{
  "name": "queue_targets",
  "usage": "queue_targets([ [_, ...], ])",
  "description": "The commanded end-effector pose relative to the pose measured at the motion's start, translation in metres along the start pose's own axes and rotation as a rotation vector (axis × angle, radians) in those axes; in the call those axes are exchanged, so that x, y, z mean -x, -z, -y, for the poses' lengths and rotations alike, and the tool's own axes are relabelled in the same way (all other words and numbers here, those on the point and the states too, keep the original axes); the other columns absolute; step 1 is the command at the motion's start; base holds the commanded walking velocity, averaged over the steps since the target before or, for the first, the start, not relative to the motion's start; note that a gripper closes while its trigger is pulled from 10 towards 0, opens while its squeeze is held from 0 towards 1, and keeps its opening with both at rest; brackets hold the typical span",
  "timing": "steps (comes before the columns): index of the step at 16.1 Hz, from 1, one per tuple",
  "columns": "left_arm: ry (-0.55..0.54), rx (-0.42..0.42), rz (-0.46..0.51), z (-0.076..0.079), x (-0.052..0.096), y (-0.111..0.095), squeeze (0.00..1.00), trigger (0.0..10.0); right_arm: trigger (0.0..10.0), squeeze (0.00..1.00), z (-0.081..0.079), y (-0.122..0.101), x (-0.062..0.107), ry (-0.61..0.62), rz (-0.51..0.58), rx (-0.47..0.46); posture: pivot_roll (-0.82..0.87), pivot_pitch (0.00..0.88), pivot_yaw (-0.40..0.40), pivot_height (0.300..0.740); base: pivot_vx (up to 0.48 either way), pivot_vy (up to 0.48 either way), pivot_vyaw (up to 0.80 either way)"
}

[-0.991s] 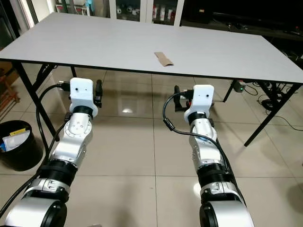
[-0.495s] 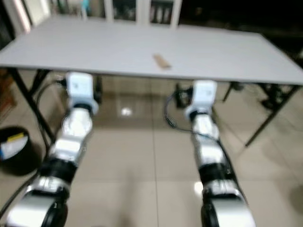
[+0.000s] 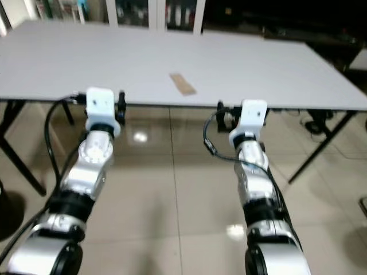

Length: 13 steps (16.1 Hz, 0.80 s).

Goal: Picking trash to rubbish bin

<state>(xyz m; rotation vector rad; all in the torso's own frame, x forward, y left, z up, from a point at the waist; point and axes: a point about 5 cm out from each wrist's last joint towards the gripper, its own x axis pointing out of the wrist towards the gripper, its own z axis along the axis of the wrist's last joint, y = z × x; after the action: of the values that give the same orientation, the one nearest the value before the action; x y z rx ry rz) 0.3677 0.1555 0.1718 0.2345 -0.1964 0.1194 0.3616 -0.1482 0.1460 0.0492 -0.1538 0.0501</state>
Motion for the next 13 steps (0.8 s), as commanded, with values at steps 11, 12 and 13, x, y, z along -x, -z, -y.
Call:
queue_targets([
  [11, -0.018, -0.009, 0.010, -0.0068, -0.0031, -0.0048, 0.00, 10.0, 10.0, 0.00, -0.0101, -0.0048, -0.0033, -0.035, 0.010, 0.004, 0.02, 0.009, -0.096, 0.740, 0.480, 0.000, 0.00],
  [12, -0.018, -0.009, 0.010, -0.0068, -0.0031, -0.0049, 0.00, 10.0, 10.0, 0.00, -0.0100, -0.0048, -0.0033, -0.035, 0.010, 0.004, 0.02, 0.009, -0.096, 0.740, 0.480, 0.000, 0.00],
  [13, -0.018, -0.009, 0.010, -0.0066, -0.0032, -0.0051, 0.00, 10.0, 10.0, 0.00, -0.0099, -0.0049, -0.0034, -0.036, 0.010, 0.004, 0.02, 0.010, -0.098, 0.740, 0.480, 0.000, 0.00],
])
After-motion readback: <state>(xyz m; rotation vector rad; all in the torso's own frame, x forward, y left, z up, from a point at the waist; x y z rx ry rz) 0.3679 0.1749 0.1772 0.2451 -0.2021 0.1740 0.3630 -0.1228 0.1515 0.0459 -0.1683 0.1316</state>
